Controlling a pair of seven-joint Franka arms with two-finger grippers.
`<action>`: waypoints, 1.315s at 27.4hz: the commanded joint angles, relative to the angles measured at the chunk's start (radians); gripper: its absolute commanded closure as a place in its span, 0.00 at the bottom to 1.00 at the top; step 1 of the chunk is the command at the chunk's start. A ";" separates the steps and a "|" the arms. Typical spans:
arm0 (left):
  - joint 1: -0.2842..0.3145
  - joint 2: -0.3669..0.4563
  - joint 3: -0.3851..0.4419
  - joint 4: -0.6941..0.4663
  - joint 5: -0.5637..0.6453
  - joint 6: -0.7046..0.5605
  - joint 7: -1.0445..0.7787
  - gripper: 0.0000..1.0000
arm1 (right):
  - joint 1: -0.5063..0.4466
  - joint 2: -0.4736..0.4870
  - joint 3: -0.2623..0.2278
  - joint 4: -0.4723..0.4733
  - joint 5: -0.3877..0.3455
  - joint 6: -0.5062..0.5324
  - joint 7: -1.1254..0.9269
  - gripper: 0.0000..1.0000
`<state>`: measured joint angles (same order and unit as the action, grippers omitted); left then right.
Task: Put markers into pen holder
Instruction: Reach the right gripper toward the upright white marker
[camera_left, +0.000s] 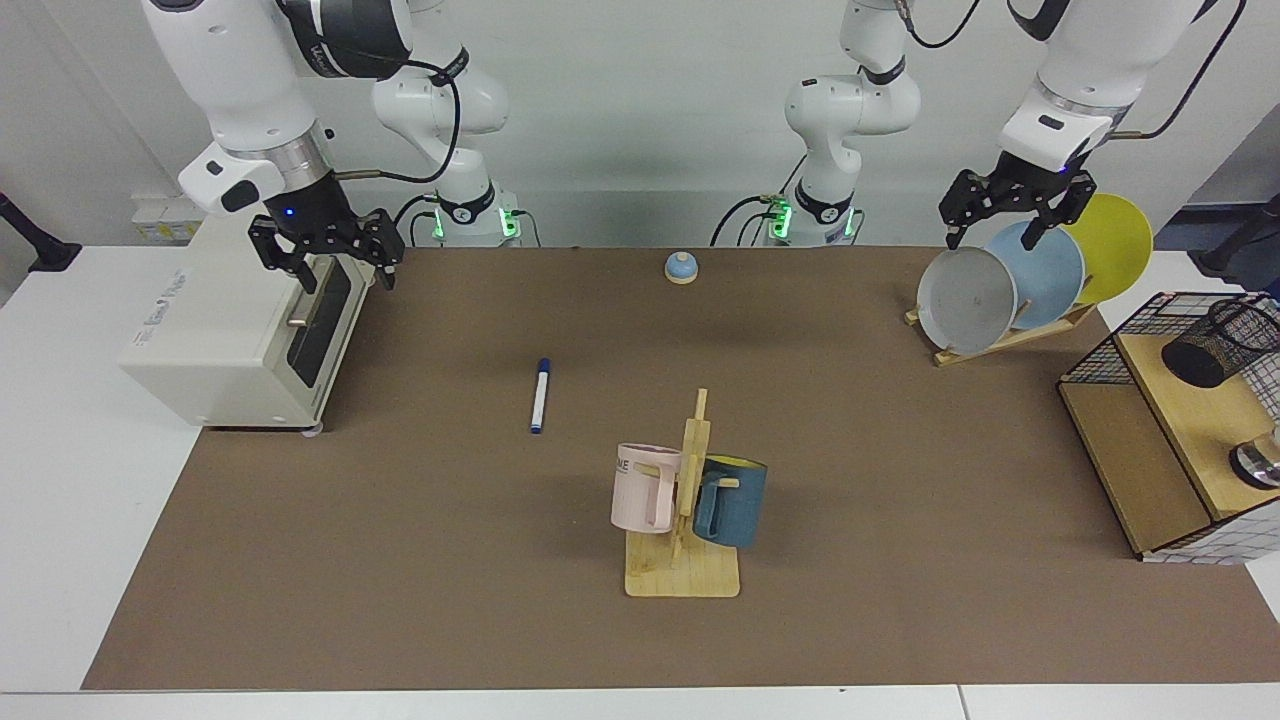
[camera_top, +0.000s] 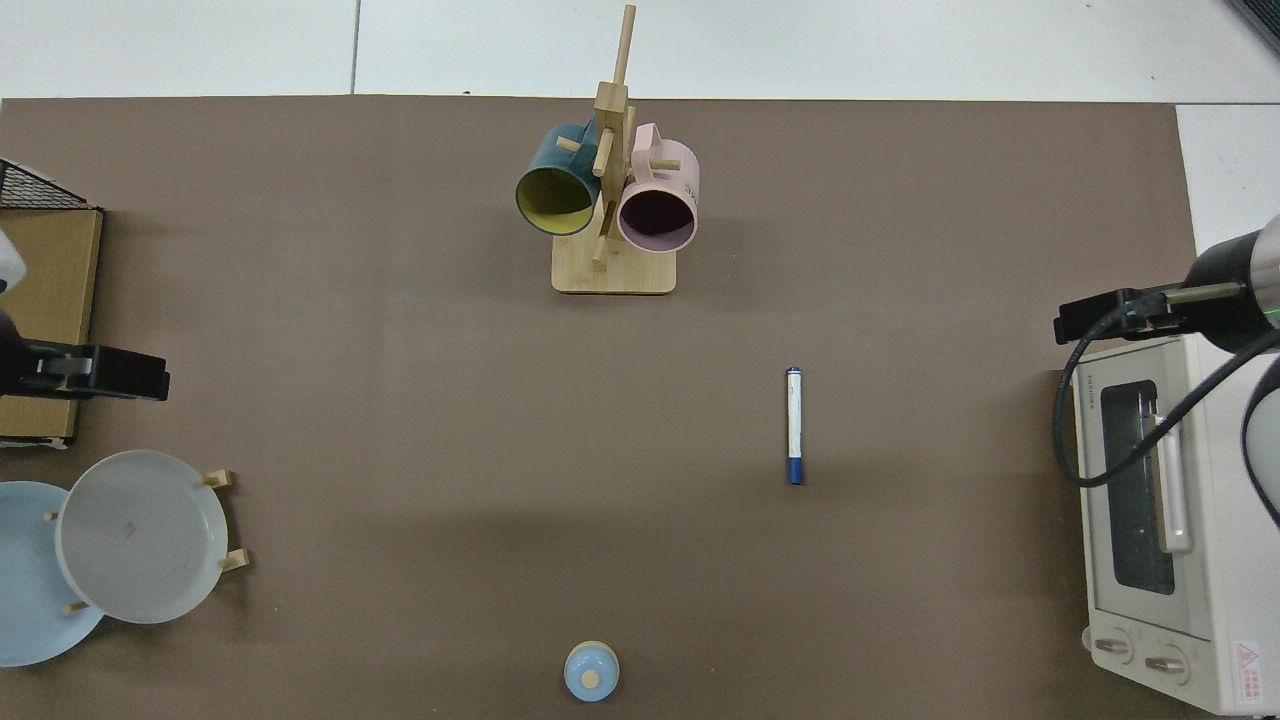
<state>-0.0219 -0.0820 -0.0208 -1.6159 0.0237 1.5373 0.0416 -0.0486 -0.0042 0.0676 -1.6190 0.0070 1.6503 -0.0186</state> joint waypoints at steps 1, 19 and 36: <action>-0.015 -0.025 0.009 -0.025 0.016 -0.003 0.006 0.00 | -0.010 -0.023 0.003 -0.038 -0.002 0.019 -0.029 0.00; -0.018 -0.044 0.012 -0.042 0.002 0.014 0.018 0.00 | 0.022 -0.008 0.006 -0.094 0.019 0.126 0.011 0.00; -0.019 -0.062 0.004 -0.139 0.012 0.064 0.208 0.00 | 0.133 0.104 0.006 -0.145 0.021 0.270 0.166 0.00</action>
<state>-0.0312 -0.1014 -0.0281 -1.6751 0.0233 1.5509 0.1996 0.0630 0.0760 0.0740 -1.7325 0.0148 1.8692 0.0979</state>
